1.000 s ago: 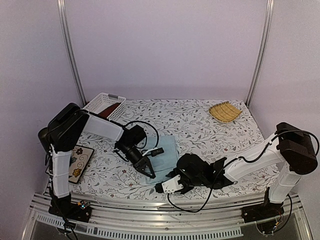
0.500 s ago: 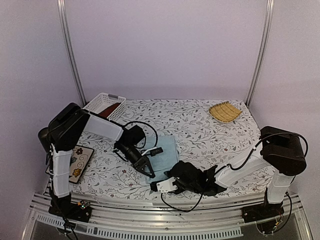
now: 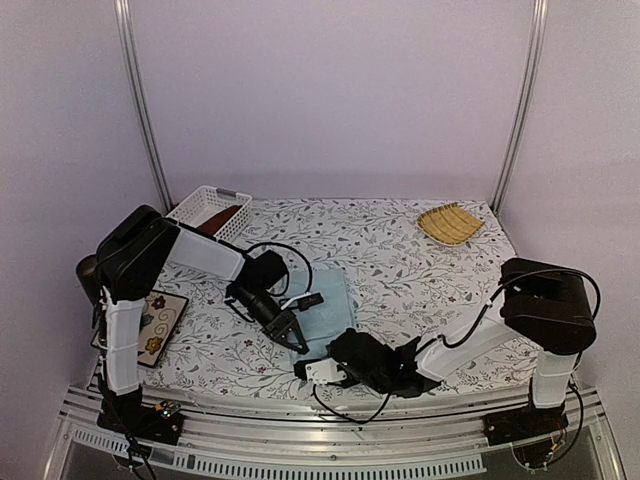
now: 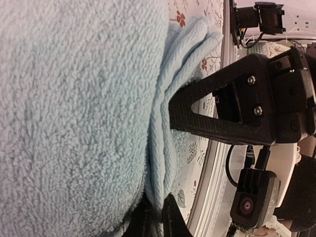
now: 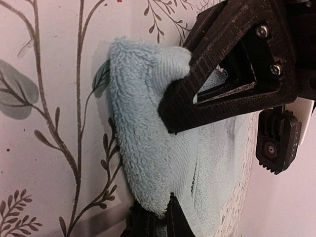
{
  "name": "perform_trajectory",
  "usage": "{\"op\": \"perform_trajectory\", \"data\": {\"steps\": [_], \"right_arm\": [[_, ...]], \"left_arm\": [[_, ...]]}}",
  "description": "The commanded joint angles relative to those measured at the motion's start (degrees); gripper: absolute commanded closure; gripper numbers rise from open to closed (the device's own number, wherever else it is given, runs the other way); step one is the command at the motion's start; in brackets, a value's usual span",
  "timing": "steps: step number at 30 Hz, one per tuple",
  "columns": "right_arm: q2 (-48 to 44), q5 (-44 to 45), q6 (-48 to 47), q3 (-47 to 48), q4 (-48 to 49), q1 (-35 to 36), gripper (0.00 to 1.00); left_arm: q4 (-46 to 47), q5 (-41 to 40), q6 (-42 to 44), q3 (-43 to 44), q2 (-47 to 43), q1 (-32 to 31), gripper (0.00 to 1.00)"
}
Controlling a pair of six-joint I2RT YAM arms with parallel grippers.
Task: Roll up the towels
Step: Roll the towel at the center of the board.
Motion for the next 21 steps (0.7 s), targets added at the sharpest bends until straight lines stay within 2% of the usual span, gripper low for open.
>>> {"op": "perform_trajectory", "data": {"steps": [1,4,9,17,21], "right_arm": [[2.79,-2.43,2.58,1.3,-8.8,-0.3,0.98],[1.86,-4.66,3.71,1.7,-11.0,-0.62,0.98],[-1.25,-8.84,5.53,2.62,-15.21,-1.54,0.98],[-5.35,-18.33,7.07,7.64,-25.24,-2.6,0.98],[-5.7,-19.45,7.54,8.37,-26.98,-3.19,0.98]], "left_arm": [[-0.09,-11.05,0.39,-2.08,1.94,1.62,0.84],[-0.09,-11.63,0.49,-2.14,1.24,1.81,0.76],[-0.35,-14.05,0.32,-2.03,-1.38,2.09,0.53],[0.76,-20.67,-1.43,-0.91,-8.98,2.23,0.04],[2.32,-21.23,-2.1,-1.41,-13.35,2.31,0.03]]}}
